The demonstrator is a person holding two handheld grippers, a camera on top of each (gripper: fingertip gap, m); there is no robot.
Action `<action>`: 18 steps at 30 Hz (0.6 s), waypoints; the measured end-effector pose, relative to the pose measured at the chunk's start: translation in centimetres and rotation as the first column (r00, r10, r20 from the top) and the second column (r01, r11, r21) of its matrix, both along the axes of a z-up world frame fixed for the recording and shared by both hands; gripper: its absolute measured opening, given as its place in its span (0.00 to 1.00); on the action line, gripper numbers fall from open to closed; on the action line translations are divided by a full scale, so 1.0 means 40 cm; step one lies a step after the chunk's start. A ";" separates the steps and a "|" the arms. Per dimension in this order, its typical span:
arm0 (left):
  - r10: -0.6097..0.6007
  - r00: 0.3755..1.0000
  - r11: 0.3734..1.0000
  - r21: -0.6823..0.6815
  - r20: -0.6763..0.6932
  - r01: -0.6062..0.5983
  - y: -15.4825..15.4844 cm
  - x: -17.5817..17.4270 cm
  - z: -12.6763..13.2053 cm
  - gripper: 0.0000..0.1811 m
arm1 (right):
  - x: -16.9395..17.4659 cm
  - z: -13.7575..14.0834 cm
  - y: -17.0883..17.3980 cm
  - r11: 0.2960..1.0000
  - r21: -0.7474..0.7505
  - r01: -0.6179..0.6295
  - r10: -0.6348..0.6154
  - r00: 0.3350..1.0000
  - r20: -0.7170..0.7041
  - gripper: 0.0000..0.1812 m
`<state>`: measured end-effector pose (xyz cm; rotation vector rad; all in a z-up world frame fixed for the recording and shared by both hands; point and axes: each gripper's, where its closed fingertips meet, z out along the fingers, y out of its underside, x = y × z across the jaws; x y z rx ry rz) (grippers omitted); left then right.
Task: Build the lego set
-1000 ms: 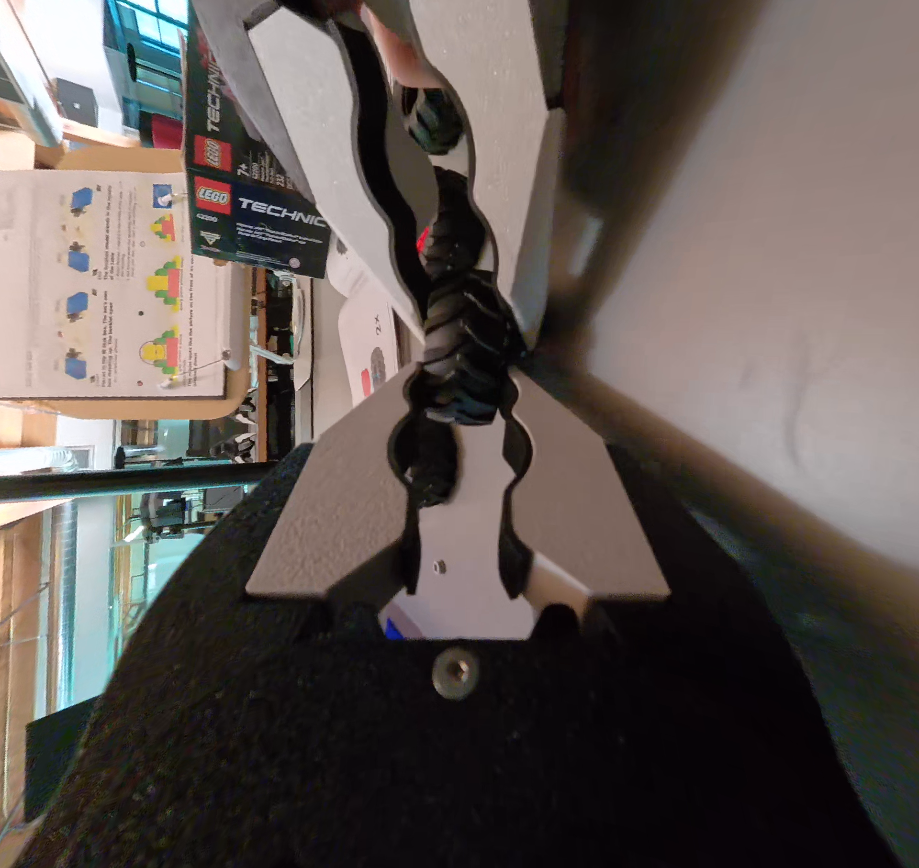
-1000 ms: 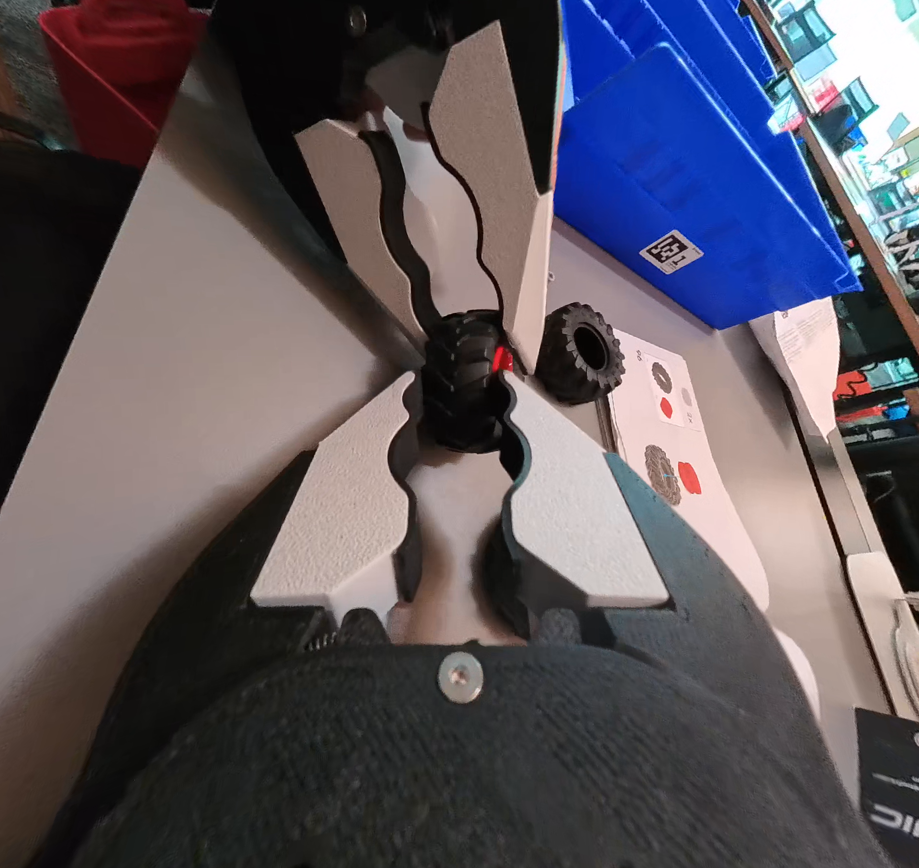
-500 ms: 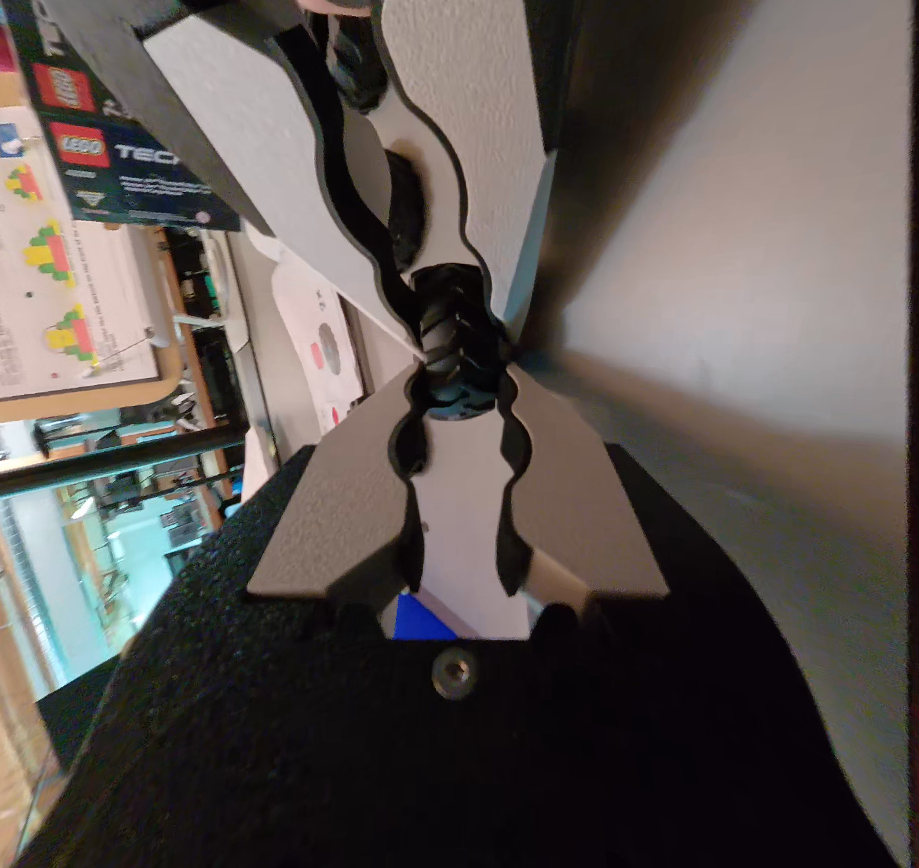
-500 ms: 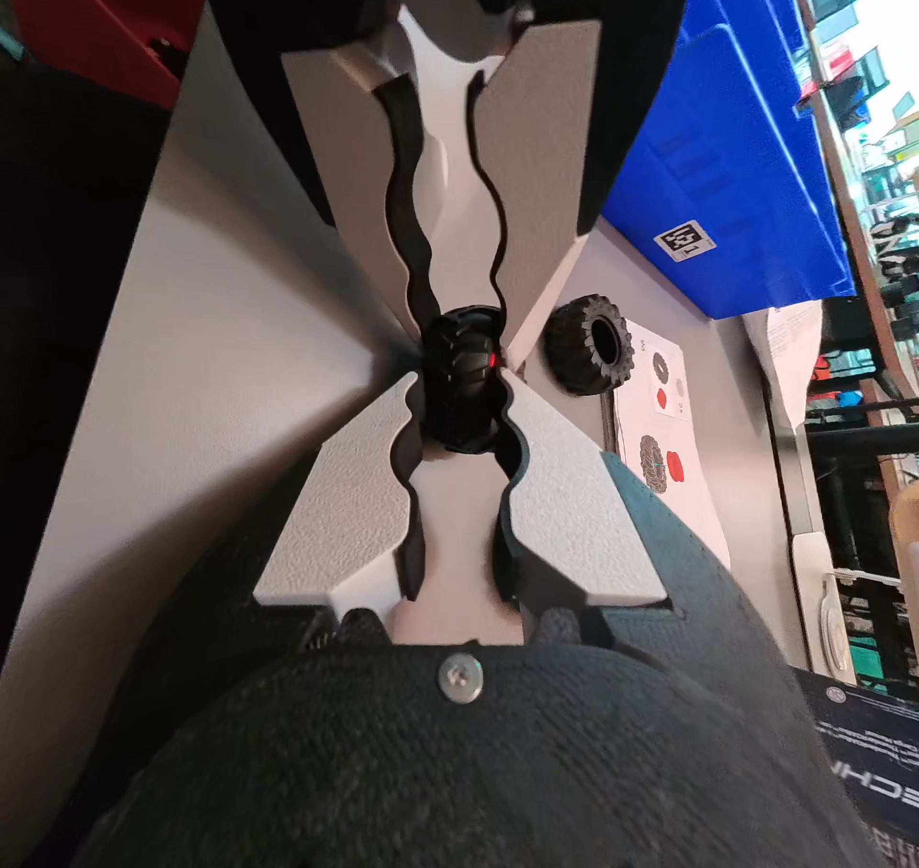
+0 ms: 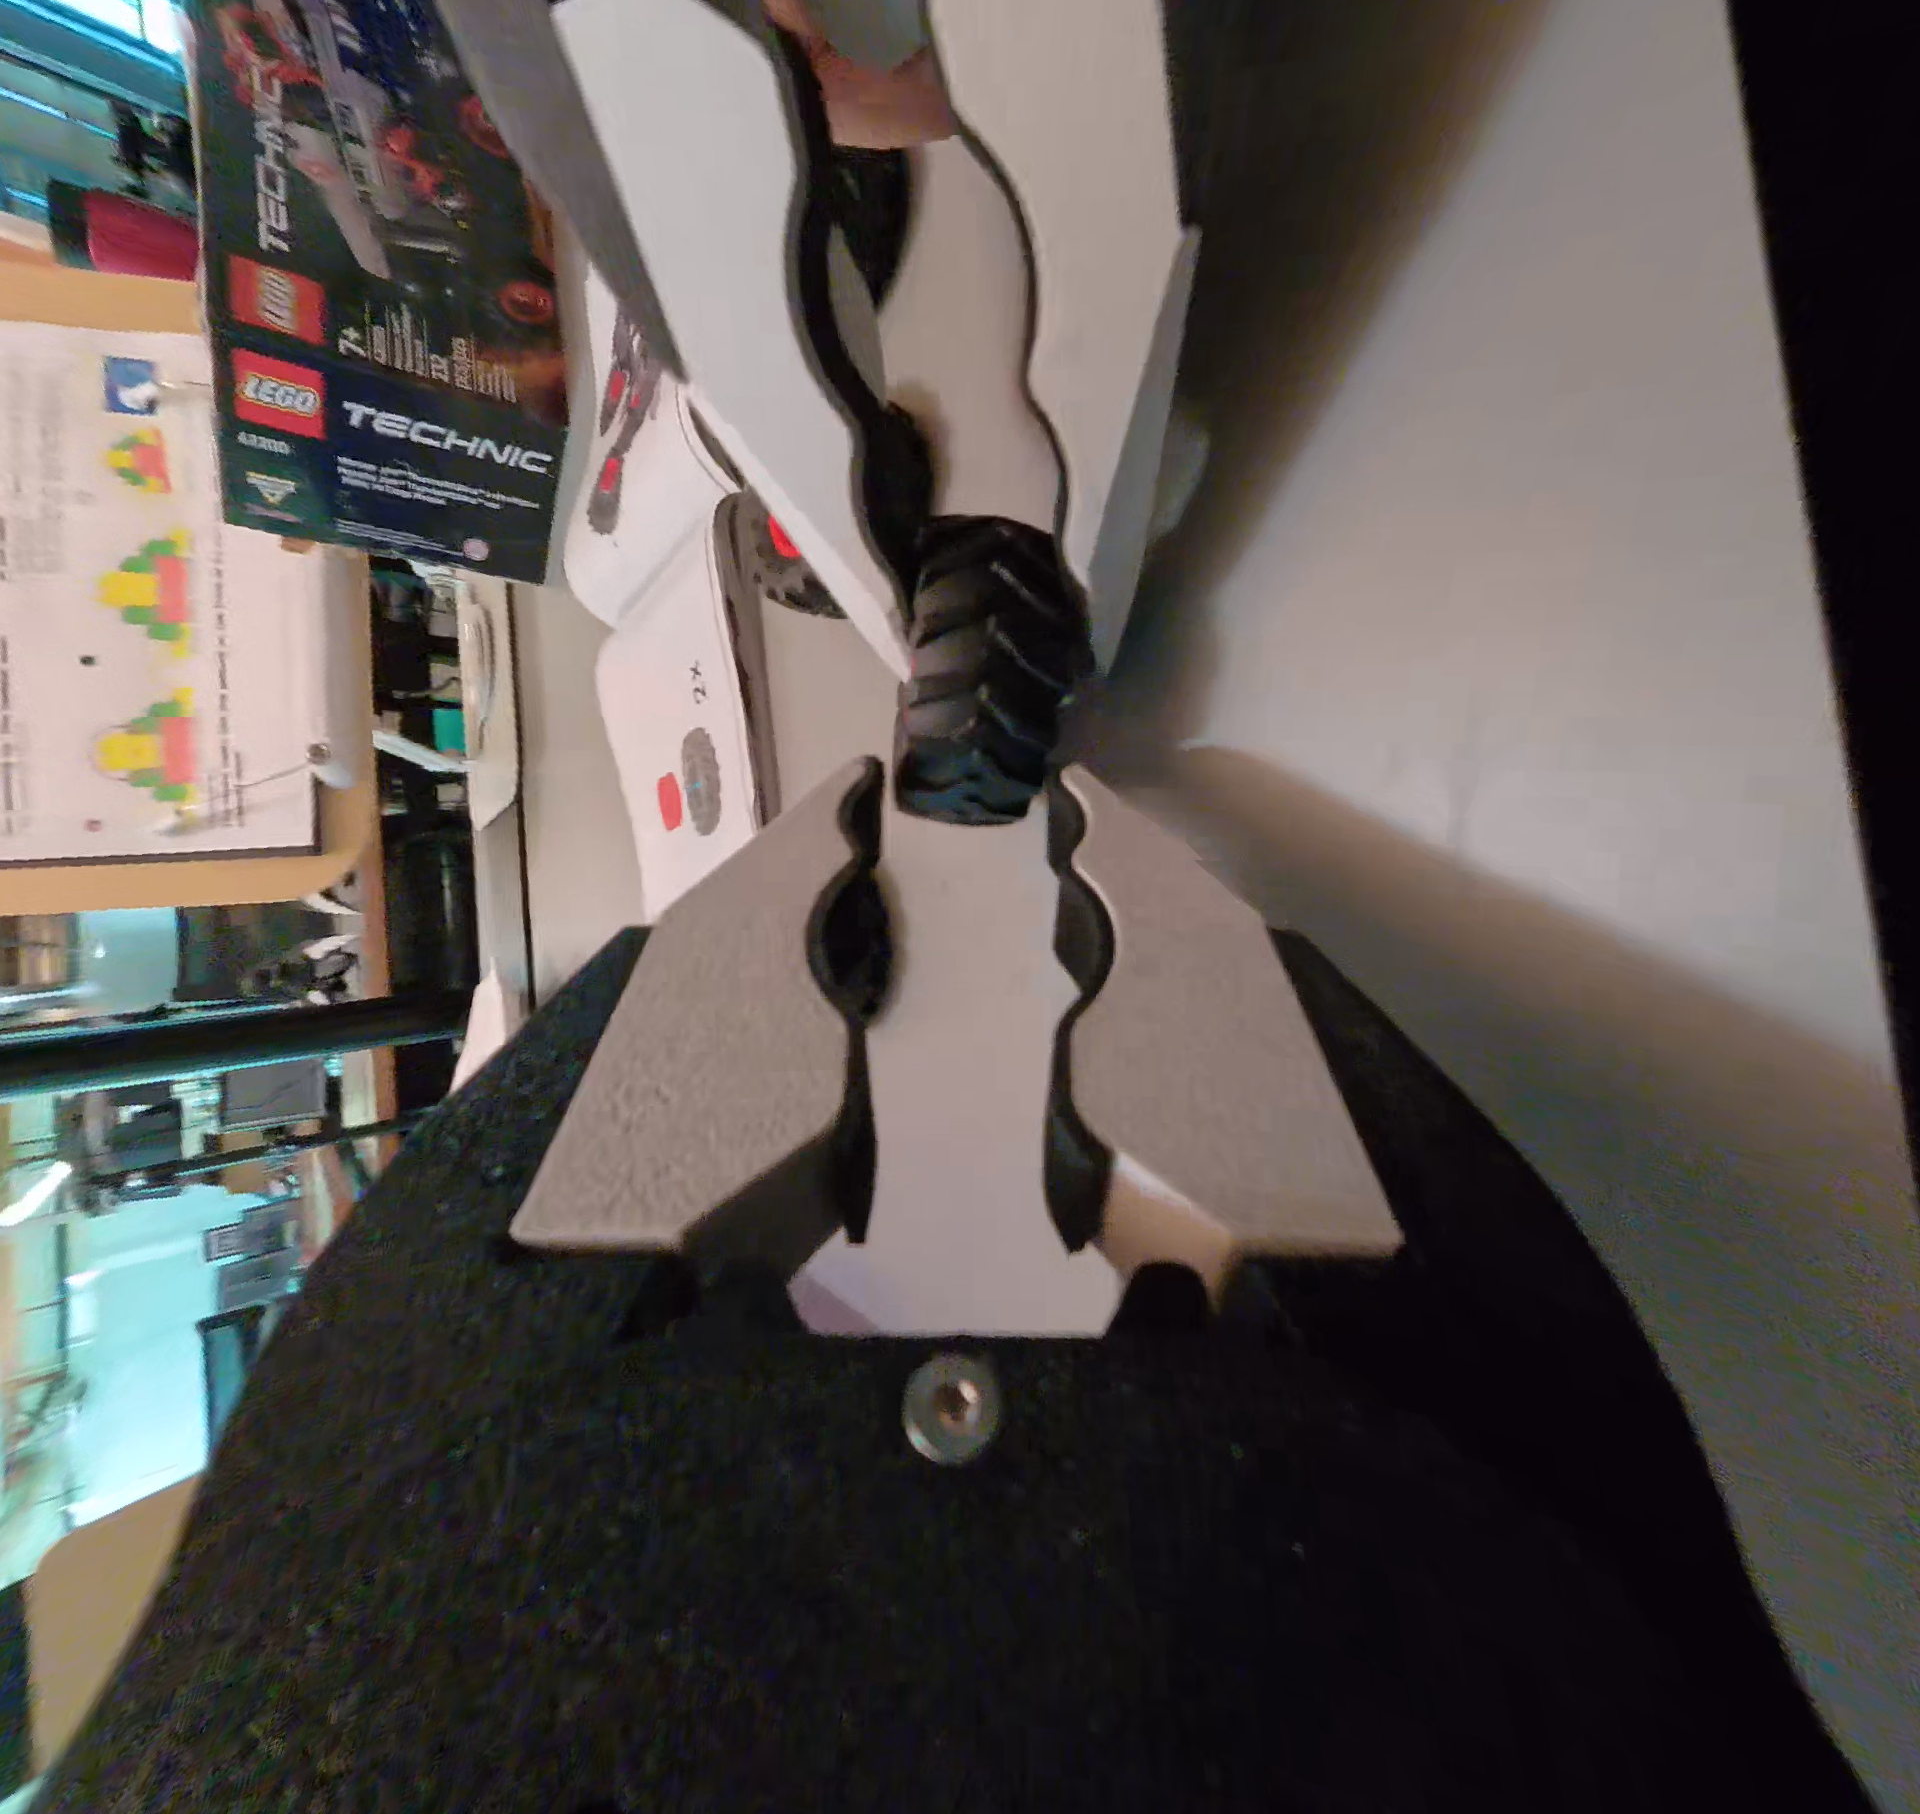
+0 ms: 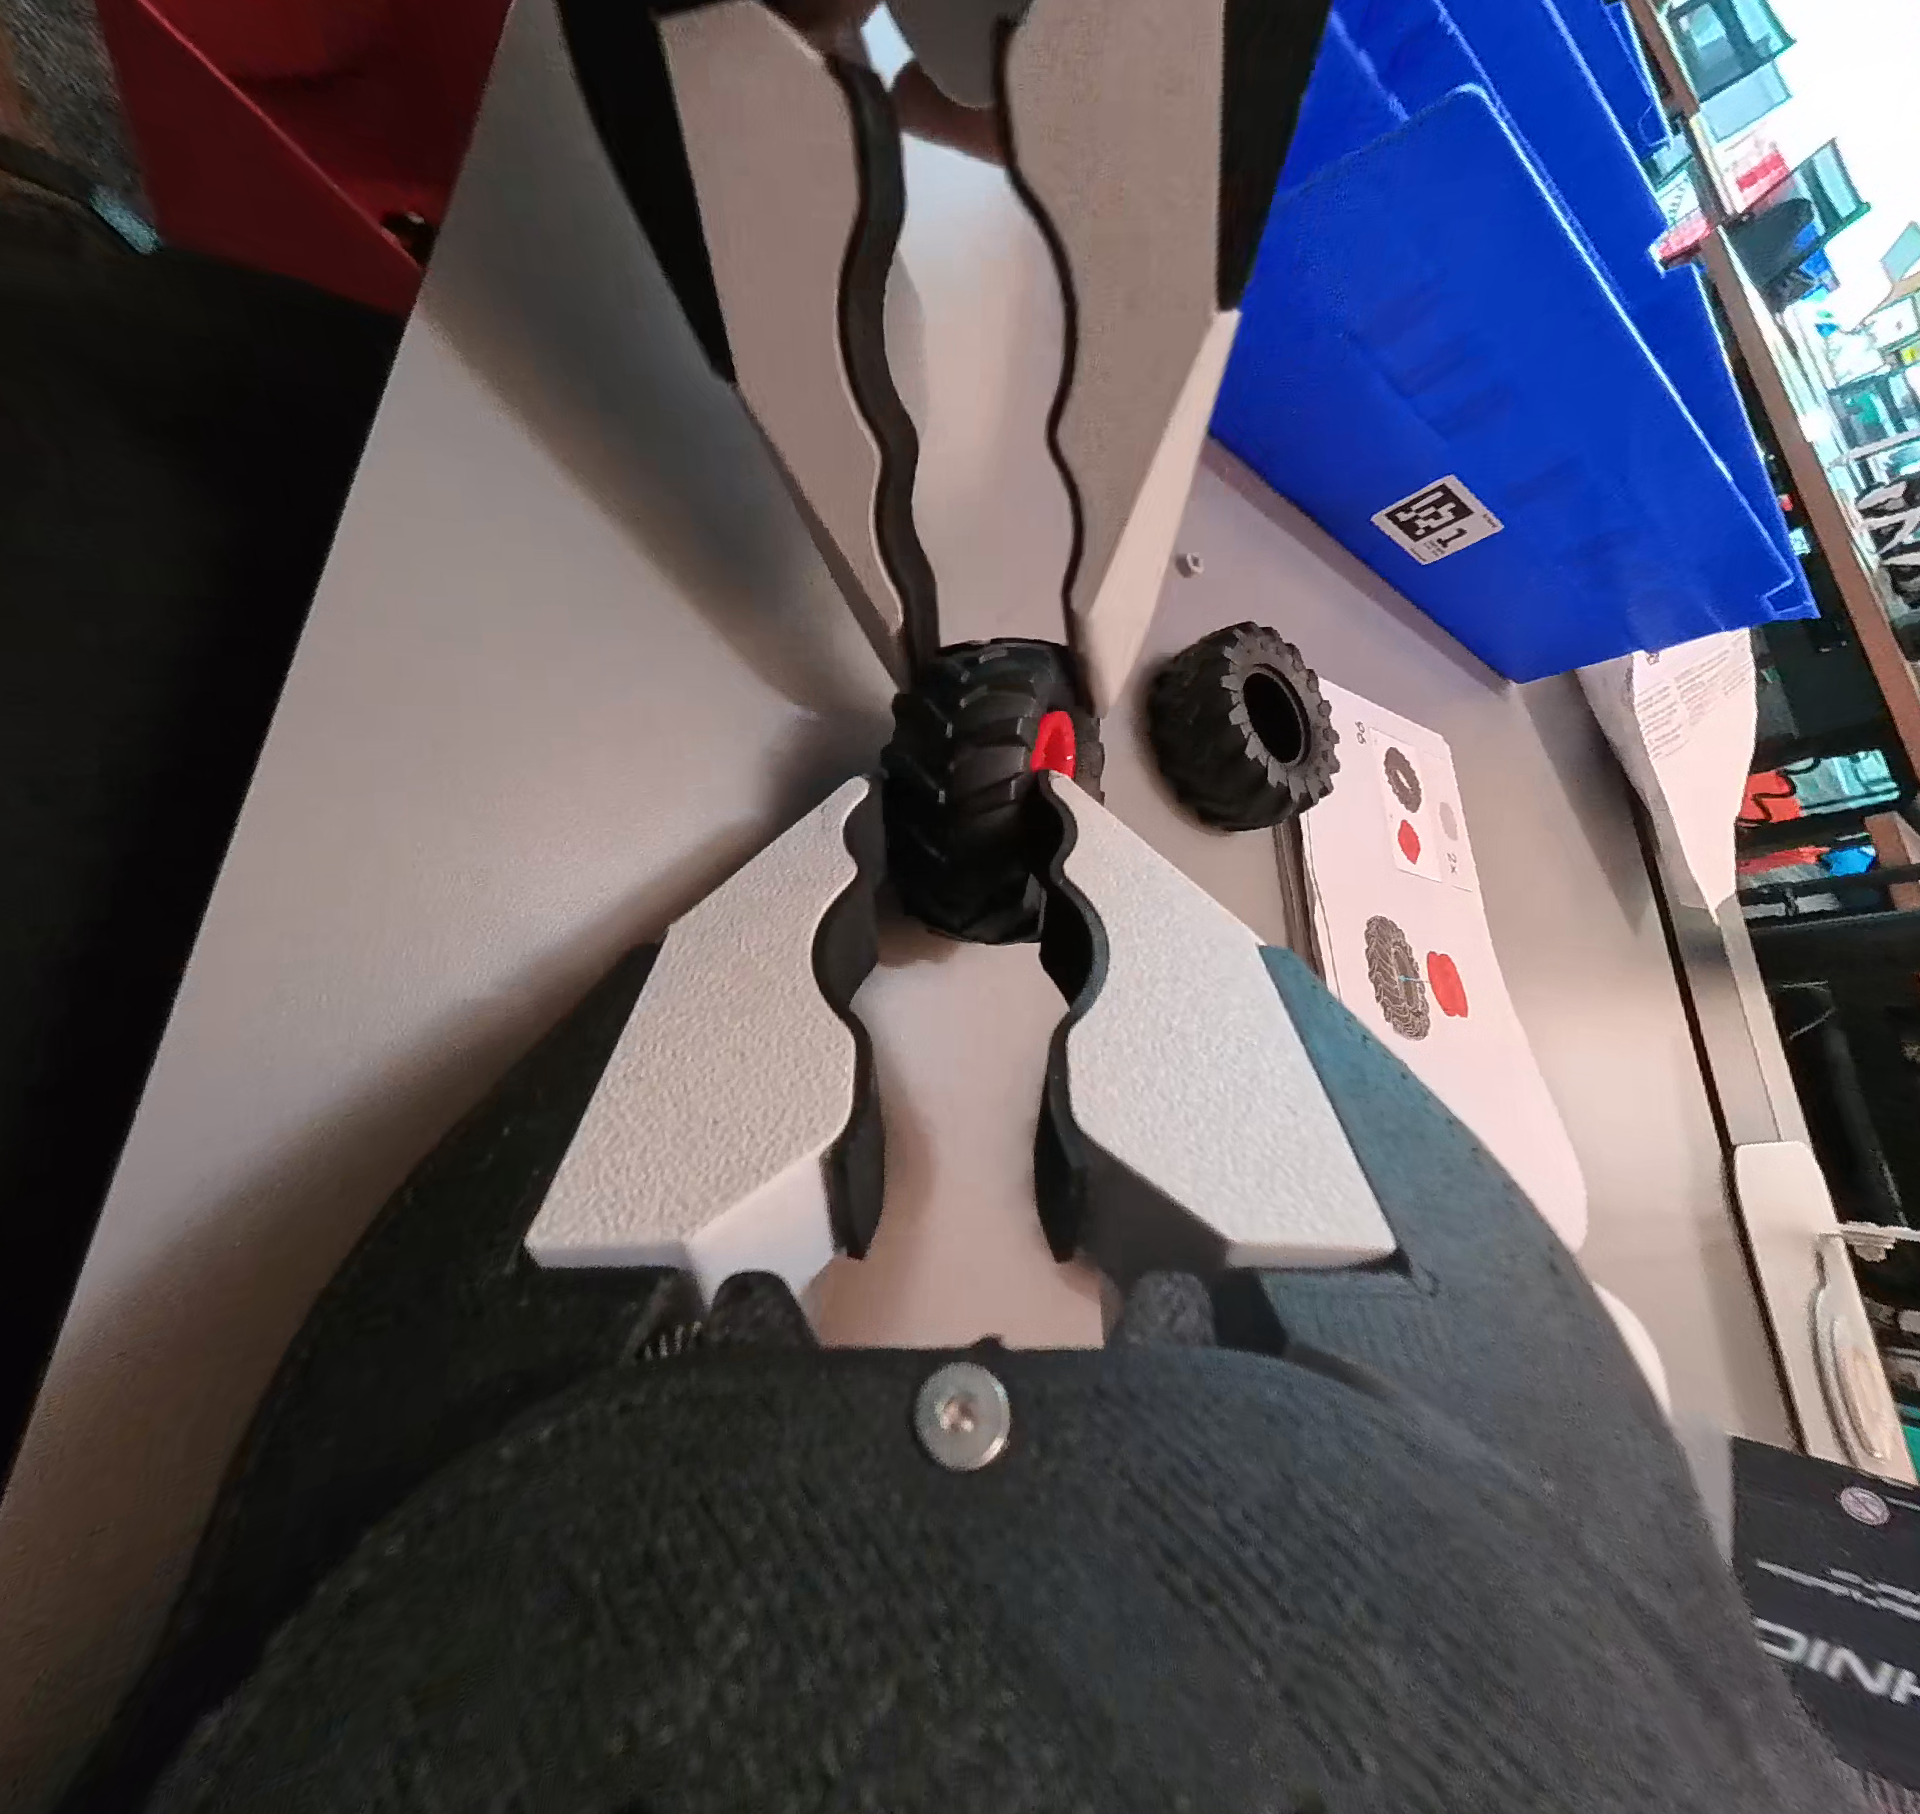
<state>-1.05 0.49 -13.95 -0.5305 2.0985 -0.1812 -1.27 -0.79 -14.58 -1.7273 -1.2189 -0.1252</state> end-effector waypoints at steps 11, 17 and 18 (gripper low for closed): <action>0.042 0.997 0.996 0.082 -0.063 -0.037 -0.016 0.007 -0.011 0.13 | -0.009 0.012 0.000 0.993 0.100 0.070 -0.077 0.995 0.060 0.15; 0.053 0.971 0.996 -0.059 -0.233 -0.068 -0.029 -0.002 -0.018 0.12 | -0.005 0.007 -0.009 0.998 0.051 0.030 -0.038 0.987 0.154 0.13; 0.042 0.961 0.993 -0.092 -0.274 -0.070 -0.033 -0.005 -0.020 0.12 | -0.005 0.004 -0.012 0.999 0.028 0.021 -0.026 0.984 0.175 0.13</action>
